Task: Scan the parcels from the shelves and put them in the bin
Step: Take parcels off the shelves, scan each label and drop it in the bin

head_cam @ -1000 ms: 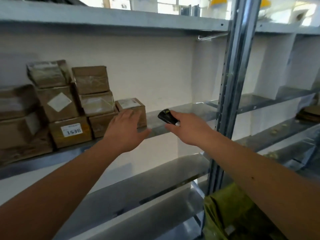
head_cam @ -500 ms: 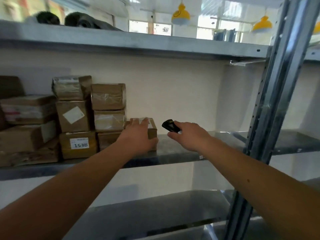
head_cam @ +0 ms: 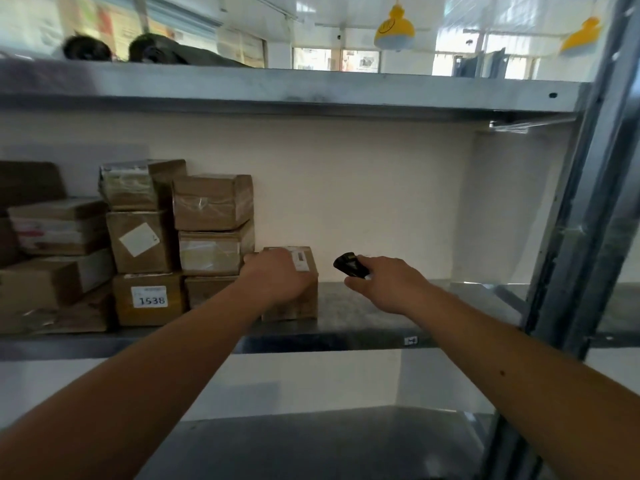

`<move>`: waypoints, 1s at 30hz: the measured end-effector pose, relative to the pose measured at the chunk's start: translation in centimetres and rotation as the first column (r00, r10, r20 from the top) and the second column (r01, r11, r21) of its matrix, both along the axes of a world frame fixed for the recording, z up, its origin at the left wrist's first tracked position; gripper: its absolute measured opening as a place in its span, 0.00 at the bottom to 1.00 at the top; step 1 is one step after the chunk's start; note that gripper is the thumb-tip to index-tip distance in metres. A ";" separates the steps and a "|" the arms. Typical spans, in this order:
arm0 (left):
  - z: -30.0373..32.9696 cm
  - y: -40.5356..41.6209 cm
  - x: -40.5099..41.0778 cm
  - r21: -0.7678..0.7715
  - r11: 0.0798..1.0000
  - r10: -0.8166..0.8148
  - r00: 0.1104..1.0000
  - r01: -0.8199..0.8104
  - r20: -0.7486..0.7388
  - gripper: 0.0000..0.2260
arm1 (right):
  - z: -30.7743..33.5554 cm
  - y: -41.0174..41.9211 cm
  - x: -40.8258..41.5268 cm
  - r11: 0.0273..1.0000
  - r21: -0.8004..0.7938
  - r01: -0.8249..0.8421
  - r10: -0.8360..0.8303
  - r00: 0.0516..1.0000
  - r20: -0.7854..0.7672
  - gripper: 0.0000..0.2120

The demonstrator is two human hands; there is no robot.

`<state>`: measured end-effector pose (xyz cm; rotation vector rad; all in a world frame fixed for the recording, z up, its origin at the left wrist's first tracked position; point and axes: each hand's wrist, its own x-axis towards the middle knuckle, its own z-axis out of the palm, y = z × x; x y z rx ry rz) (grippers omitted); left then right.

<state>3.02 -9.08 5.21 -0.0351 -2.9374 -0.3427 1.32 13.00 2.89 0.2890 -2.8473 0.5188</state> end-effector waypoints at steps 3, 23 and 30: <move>-0.5 -0.5 -1.2 0.054 0.998 0.045 0.997 -0.042 -0.055 0.25 | 0.1 0.1 -0.4 1.000 0.028 -0.013 0.013 1.000 -0.003 0.29; -3.2 1.4 -6.9 0.874 0.482 -0.215 0.957 -0.067 0.192 0.47 | 1.6 3.3 1.0 0.979 0.176 0.098 -0.084 0.993 -0.086 0.28; -4.4 1.3 -6.4 0.872 0.472 -0.300 0.954 0.132 0.018 0.51 | 0.7 4.4 3.1 0.986 0.073 0.152 -0.152 0.988 -0.009 0.30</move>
